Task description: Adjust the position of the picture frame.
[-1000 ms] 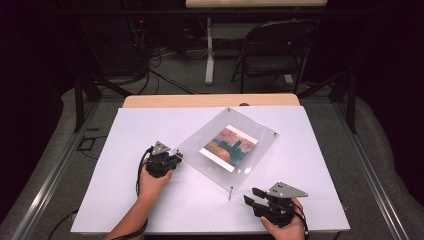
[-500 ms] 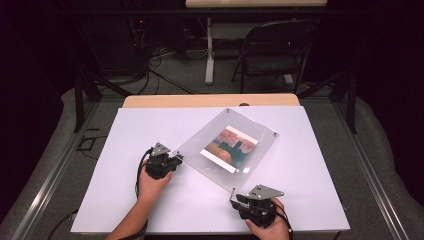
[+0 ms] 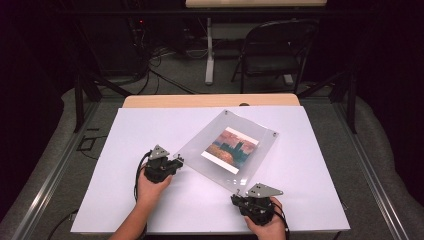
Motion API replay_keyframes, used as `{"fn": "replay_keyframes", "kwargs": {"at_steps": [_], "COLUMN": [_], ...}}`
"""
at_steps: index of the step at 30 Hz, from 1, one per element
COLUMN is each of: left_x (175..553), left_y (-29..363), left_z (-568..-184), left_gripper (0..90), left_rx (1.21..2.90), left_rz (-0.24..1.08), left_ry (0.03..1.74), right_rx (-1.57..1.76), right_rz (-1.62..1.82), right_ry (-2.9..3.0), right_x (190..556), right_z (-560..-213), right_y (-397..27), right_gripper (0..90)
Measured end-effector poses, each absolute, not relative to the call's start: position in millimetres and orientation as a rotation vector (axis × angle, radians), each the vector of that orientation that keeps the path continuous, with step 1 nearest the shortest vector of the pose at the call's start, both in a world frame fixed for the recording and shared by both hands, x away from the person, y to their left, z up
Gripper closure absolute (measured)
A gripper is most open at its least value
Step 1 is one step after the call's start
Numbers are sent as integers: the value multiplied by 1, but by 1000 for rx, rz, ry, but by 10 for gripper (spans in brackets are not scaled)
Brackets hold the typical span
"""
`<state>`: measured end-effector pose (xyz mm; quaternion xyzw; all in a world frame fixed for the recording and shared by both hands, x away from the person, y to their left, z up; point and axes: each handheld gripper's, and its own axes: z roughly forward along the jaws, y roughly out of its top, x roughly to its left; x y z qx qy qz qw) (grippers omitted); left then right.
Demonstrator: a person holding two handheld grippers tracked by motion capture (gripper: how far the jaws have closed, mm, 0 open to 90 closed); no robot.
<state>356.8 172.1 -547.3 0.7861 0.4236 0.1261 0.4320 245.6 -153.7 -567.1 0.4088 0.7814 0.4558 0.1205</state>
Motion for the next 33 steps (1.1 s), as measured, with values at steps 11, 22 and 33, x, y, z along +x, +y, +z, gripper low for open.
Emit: {"fn": "replay_keyframes", "kwargs": {"at_steps": [11,22,33], "left_x": [338,313,295], "left_y": [177,173,168], "left_z": [-539,-535,-532], "left_gripper": [851,854,854], "left_rx": [1954,1951,1924], "left_rz": [300,250,198], "left_ry": [1017,989,990], "right_rx": [1217,1319,1357], "right_rz": [1353,1358,1325], "right_ry": [2252,2194,2207], "right_x": [249,263,284], "right_z": [-557,-552,-545], "right_y": [-167,-190,-203], "right_gripper": [855,851,847]}}
